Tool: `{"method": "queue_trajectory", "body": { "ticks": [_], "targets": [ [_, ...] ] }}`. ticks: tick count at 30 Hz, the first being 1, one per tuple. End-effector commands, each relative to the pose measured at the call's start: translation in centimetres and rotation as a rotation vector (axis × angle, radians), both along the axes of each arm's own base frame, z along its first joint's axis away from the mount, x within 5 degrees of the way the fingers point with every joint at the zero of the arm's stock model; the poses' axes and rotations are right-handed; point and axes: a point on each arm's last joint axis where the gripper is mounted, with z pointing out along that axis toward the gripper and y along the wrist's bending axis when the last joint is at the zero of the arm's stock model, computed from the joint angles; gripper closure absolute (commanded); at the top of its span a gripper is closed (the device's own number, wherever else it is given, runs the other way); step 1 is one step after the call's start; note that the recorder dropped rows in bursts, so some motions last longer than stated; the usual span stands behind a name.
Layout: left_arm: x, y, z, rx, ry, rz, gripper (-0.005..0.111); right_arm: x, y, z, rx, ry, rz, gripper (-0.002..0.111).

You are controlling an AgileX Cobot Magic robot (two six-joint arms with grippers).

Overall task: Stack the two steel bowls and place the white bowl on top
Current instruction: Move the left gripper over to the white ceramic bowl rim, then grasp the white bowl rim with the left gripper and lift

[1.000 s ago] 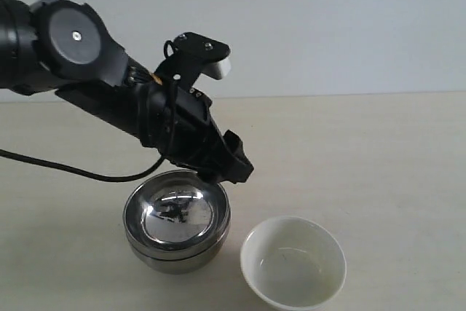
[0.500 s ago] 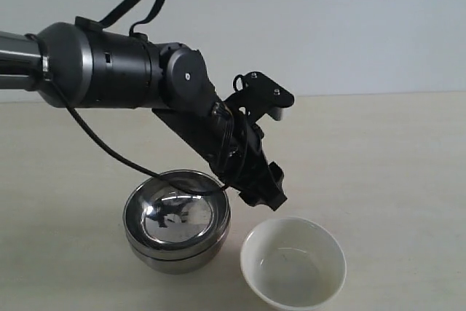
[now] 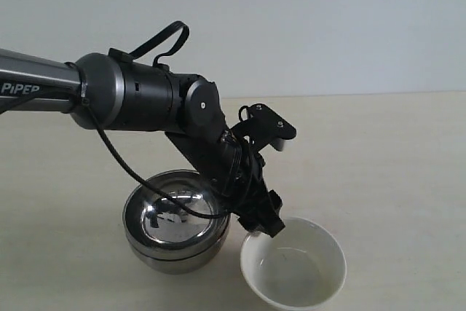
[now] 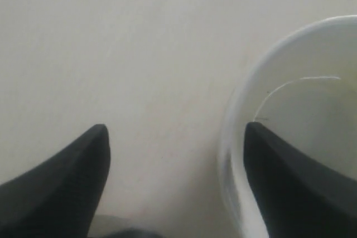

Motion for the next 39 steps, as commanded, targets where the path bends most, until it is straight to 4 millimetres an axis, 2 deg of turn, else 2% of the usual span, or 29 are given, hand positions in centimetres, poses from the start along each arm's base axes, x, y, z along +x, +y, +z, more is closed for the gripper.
{"method": "queue_trajectory", "body": {
  "ticks": [1,9,14,18,25,31,39],
  "targets": [
    [-0.7,-0.8,-0.7,0.012,0.026,-0.028,0.043,0.0,0.0,-0.1,-0.005,-0.006,-0.002,0.108],
    [-0.9,-1.0,-3.0,0.046,0.074,-0.030,0.043,0.0,0.0,-0.1,-0.007,-0.006,-0.001,0.108],
    [-0.8,-1.1,-3.3,0.048,0.068,-0.031,0.048,0.0,0.0,-0.1,-0.007,-0.006,-0.001,0.108],
    [-0.7,-1.1,-3.2,0.043,0.059,-0.028,0.063,0.0,0.0,-0.1,-0.007,-0.006,-0.001,0.108],
    [-0.4,-1.3,-3.1,0.013,0.023,-0.012,0.103,0.0,0.0,-0.1,-0.007,-0.006,-0.001,0.108],
    [-0.2,-1.9,-2.4,-0.037,0.037,0.020,0.103,0.0,0.0,-0.1,-0.007,-0.006,-0.001,0.108],
    [0.1,-3.0,0.7,-0.126,0.082,0.050,0.103,0.0,0.0,-0.1,-0.007,-0.006,-0.001,0.108]
  ]
}}
